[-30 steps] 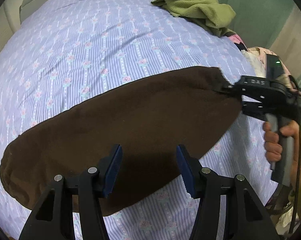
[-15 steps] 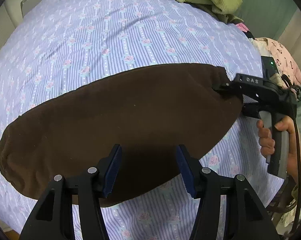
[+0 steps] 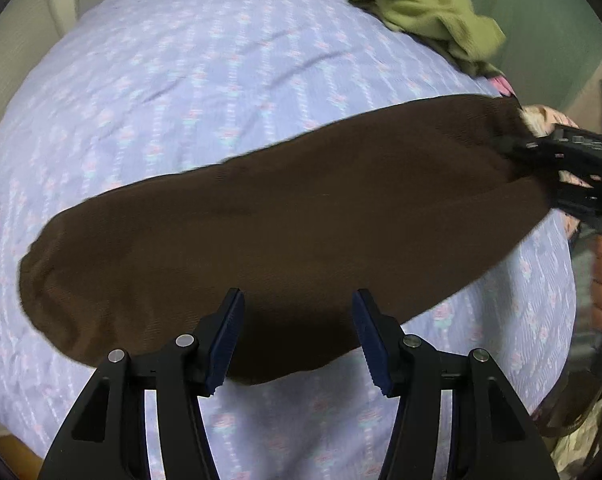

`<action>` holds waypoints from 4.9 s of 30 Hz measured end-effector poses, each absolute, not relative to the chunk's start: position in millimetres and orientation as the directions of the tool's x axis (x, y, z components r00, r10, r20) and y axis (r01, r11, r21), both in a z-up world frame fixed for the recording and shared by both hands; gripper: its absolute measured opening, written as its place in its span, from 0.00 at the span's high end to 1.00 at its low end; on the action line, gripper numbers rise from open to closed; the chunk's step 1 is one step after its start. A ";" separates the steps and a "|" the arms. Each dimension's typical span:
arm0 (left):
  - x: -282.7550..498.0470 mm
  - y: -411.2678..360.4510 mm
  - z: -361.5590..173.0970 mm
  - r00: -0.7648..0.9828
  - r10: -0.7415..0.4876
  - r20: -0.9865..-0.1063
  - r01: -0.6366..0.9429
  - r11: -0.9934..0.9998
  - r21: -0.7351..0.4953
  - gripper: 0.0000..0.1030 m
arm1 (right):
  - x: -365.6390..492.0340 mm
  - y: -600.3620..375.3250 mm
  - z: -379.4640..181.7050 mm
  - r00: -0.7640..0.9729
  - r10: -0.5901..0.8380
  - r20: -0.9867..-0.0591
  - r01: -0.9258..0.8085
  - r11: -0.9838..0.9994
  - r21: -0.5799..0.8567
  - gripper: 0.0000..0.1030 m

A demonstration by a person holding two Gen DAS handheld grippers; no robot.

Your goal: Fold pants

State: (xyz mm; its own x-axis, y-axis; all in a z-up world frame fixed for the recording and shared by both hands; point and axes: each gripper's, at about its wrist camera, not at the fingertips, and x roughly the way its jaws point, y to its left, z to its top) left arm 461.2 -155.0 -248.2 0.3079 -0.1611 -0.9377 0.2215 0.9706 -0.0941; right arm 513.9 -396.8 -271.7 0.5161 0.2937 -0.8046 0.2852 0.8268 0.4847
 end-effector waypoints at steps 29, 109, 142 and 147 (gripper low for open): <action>449.2 164.6 -212.1 0.395 -0.163 -0.904 0.125 0.985 -0.123 0.47 | 522.2 32.6 -251.7 0.355 0.189 -0.916 -0.121 0.980 0.155 0.63; 412.1 132.4 -143.9 0.575 -0.108 -0.811 0.108 0.993 -0.056 0.17 | 482.6 -14.1 -151.2 0.450 0.050 -0.891 -0.086 0.996 0.013 0.22; 508.0 39.6 -267.0 0.172 -0.342 -0.924 -0.009 0.937 -0.348 0.81 | 494.7 -162.0 -252.3 0.304 0.213 -0.929 0.002 0.975 0.224 0.22; 508.9 28.2 -207.1 0.348 -0.354 -0.868 0.168 0.935 -0.313 0.81 | 493.9 -158.7 -257.7 0.290 0.220 -0.931 -0.007 0.974 0.228 0.22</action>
State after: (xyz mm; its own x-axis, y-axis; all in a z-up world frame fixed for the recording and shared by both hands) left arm 508.9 28.2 -207.1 0.3483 -0.3539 -0.8680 0.1684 0.9346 -0.3134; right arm 493.9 -158.7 -257.7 0.2903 0.2201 -0.9313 -0.0066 0.9736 0.2280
